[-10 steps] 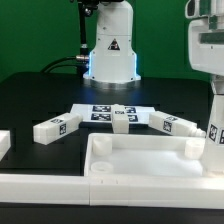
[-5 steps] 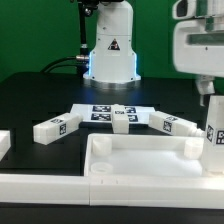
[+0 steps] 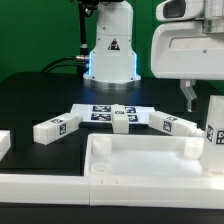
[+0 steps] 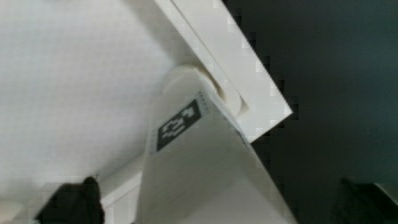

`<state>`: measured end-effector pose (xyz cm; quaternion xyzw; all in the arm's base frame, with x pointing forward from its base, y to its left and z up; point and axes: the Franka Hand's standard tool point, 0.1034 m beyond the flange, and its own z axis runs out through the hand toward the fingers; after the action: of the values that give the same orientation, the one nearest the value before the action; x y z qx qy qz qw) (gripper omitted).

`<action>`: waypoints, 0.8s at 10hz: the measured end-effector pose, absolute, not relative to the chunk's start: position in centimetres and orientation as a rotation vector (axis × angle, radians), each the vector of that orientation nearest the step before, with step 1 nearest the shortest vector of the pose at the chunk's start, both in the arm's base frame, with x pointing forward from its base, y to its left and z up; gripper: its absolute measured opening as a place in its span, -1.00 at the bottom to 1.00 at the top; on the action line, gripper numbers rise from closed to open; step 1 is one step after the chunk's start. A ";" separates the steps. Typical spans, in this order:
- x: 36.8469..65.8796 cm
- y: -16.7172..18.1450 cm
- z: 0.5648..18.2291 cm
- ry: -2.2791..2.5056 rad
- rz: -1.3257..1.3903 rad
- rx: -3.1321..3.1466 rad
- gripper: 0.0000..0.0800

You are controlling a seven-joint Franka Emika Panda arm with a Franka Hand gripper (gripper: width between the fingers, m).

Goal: Assemble desk

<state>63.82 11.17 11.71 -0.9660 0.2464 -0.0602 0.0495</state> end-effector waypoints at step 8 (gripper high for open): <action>64.0 10.9 11.8 0.473 -0.205 -3.027 -0.29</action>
Offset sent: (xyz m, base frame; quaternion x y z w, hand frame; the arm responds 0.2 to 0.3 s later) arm 0.0000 0.0000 0.0000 0.0000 0.0000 0.0000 1.0000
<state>64.02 10.93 11.80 -0.9852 0.1538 -0.0666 0.0353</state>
